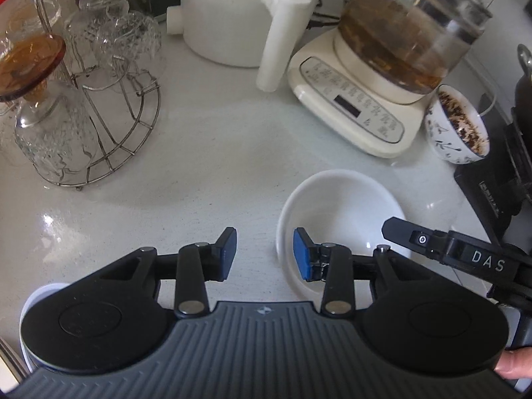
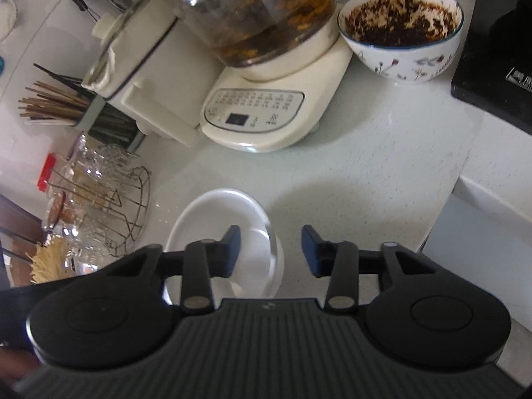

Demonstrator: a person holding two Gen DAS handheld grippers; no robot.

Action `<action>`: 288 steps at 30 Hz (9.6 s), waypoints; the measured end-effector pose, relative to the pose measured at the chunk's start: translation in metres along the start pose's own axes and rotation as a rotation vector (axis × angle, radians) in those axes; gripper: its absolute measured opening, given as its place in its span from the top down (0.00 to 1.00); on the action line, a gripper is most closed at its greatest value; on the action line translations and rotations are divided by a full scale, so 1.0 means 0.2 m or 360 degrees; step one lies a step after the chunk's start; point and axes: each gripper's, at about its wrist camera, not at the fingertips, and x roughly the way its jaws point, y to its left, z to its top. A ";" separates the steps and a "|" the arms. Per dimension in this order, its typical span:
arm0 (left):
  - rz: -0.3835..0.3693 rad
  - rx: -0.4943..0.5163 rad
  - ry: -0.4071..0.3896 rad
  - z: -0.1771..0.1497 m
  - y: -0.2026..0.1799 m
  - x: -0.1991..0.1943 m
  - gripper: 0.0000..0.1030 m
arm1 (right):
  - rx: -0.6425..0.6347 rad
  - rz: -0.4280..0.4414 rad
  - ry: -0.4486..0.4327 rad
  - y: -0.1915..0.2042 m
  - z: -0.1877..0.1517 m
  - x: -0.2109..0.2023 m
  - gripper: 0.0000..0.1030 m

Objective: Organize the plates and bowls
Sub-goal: 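Close the left gripper on the rim of the small white bowl, then lift the white bowl and carry it over the nested translucent bowls, then lower the white bowl into the translucent bowls and open the left gripper, then close the left gripper on the rim of the nested bowl stack, then lift the nested bowls and carry them over the plate stack, then lower the nested bowls onto the plate stack and open the left gripper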

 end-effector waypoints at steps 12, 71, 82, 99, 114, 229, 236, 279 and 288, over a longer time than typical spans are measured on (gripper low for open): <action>-0.0068 -0.0147 0.0093 0.01 0.02 0.09 0.76 | 0.0118 0.0060 0.0057 -0.07 -0.04 0.07 0.81; -0.0259 -0.0286 -0.0307 -0.19 0.33 -0.67 0.91 | -0.0264 0.0294 -0.0012 0.43 -0.10 -0.28 0.88; -0.0211 -0.0478 -0.0417 -0.31 0.53 -0.80 0.91 | -0.0391 0.0390 0.0063 0.60 -0.14 -0.25 0.88; -0.0051 -0.0779 -0.0364 -0.56 0.80 -0.76 0.91 | -0.0611 0.0397 0.0351 0.82 -0.33 -0.01 0.88; -0.0007 -0.0810 -0.0304 -0.64 0.85 -0.71 0.90 | -0.0693 0.0347 0.0397 0.87 -0.42 0.06 0.85; 0.0086 -0.0794 -0.0480 -0.88 1.25 -1.20 0.87 | -0.0777 0.0534 0.0413 1.29 -0.73 -0.11 0.85; 0.0129 -0.0888 -0.0453 -1.00 1.37 -1.18 0.87 | -0.0833 0.0526 0.0485 1.39 -0.87 -0.01 0.85; -0.0004 -0.0794 -0.0344 -1.07 1.69 -1.08 0.61 | -0.0739 0.0207 0.0333 1.48 -1.08 0.10 0.82; 0.0064 -0.0774 -0.0439 -1.10 1.58 -1.21 0.61 | -0.0783 0.0296 0.0251 1.47 -1.02 0.03 0.39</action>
